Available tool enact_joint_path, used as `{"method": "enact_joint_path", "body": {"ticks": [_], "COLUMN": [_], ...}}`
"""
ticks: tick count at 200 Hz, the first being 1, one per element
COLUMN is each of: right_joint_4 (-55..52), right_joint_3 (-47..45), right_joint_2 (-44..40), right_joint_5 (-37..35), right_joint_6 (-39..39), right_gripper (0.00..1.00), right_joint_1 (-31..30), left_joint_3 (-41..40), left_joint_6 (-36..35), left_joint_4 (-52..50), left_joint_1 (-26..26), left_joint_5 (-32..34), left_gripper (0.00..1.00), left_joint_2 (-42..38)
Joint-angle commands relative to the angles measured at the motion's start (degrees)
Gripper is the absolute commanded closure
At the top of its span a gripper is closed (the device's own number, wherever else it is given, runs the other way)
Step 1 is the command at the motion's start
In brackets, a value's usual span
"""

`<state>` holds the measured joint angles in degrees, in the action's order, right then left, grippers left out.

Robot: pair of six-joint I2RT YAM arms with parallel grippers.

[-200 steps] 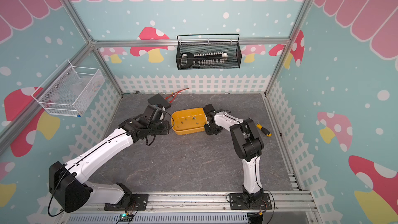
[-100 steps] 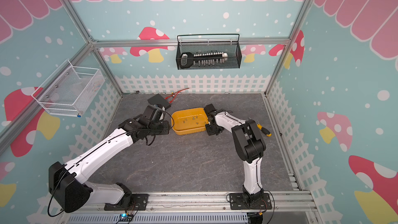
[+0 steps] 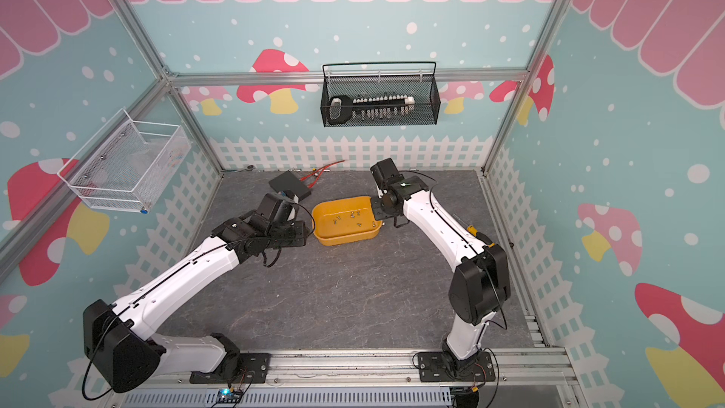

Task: Put the screws on the desktop into the storage box
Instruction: Pick up the screw from the center of the board, then place the screw in the storage box.

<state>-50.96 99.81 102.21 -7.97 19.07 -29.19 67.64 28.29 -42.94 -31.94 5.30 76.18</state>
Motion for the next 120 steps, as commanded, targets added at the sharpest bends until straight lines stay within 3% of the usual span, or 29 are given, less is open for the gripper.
{"method": "enact_joint_path", "body": {"ticks": [1, 34, 60, 88, 120], "right_joint_4": [-4.8, -7.3, -7.8, -7.5, -4.6], "right_joint_3": [7.5, 17.7, 20.6, 17.3, 6.7], "right_joint_2": [7.8, 18.3, 21.4, 19.4, 11.0], "right_joint_5": [-0.2, 1.0, 0.1, -2.1, -3.2], "right_joint_6": [-0.5, -1.1, -0.8, 0.3, 1.8], "right_gripper": [1.00, 1.00, 1.00, 0.93, 0.81], "right_joint_1": [-1.5, -2.9, -3.2, -3.0, -3.1], "left_joint_3": [-1.0, -1.5, -1.6, -2.0, -2.6], "left_joint_6": [0.4, 0.5, 0.1, -0.4, -0.4], "left_joint_4": [0.5, 0.5, 0.4, 0.6, 1.1], "left_joint_1": [0.4, 0.8, 1.3, 1.9, 1.9], "left_joint_5": [-0.6, -0.7, -1.2, -1.5, -3.1], "left_gripper": [0.62, 0.62, 0.62, 0.62, 0.62], "left_joint_2": [-1.9, -2.8, -3.0, -2.8, -3.0]}}
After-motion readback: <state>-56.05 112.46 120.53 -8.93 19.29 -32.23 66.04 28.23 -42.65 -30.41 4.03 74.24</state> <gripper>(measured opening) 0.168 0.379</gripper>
